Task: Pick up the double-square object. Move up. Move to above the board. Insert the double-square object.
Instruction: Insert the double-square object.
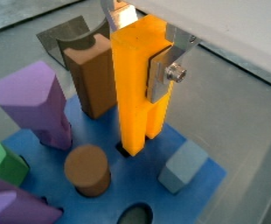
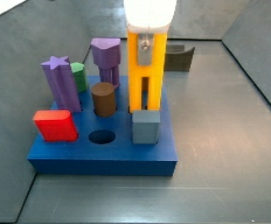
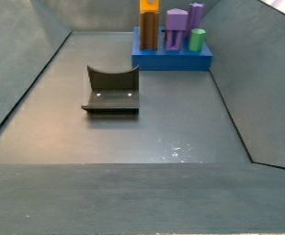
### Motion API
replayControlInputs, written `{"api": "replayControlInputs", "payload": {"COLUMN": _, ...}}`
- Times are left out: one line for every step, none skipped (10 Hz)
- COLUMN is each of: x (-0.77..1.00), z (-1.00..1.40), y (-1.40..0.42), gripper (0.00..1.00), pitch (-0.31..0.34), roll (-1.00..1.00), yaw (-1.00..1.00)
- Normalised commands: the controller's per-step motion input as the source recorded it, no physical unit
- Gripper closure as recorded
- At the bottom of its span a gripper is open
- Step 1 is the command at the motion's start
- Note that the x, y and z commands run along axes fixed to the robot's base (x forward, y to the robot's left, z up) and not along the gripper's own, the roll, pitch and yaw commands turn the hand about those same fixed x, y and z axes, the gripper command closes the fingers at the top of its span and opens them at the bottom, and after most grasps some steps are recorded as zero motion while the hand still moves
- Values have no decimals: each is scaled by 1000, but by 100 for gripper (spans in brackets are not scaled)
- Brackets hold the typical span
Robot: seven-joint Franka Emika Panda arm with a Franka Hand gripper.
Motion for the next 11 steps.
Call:
{"api": "replayControlInputs", "payload": {"x": -83, "z": -169, "y": -60, "gripper": 100, "pitch": 43, "roll": 257, "yaw": 409}}
{"api": "replayControlInputs", "payload": {"x": -34, "z": -137, "y": 0, "gripper": 100, "pitch": 60, "roll": 214, "yaw": 394}}
{"api": "replayControlInputs", "payload": {"x": 0, "z": 0, "y": 197, "gripper": 100, "pitch": 76, "roll": 114, "yaw": 169}}
{"api": "replayControlInputs", "payload": {"x": 0, "z": -163, "y": 83, "gripper": 100, "pitch": 0, "roll": 139, "yaw": 77}}
{"api": "replayControlInputs", "payload": {"x": 97, "z": -166, "y": 31, "gripper": 100, "pitch": 0, "roll": 90, "yaw": -40}}
{"api": "replayControlInputs", "payload": {"x": 66, "z": -154, "y": 31, "gripper": 100, "pitch": 0, "roll": 67, "yaw": -126}}
{"api": "replayControlInputs", "payload": {"x": 37, "z": -220, "y": 0, "gripper": 100, "pitch": -26, "roll": 30, "yaw": -149}}
{"api": "replayControlInputs", "payload": {"x": 231, "z": -249, "y": 37, "gripper": 100, "pitch": -51, "roll": 41, "yaw": -383}}
{"api": "replayControlInputs", "payload": {"x": 251, "z": -231, "y": 131, "gripper": 100, "pitch": -17, "roll": 31, "yaw": -391}}
{"api": "replayControlInputs", "payload": {"x": 300, "z": -249, "y": 146, "gripper": 100, "pitch": -76, "roll": 0, "yaw": -460}}
{"api": "replayControlInputs", "payload": {"x": 206, "z": -249, "y": 163, "gripper": 100, "pitch": -67, "roll": 13, "yaw": -357}}
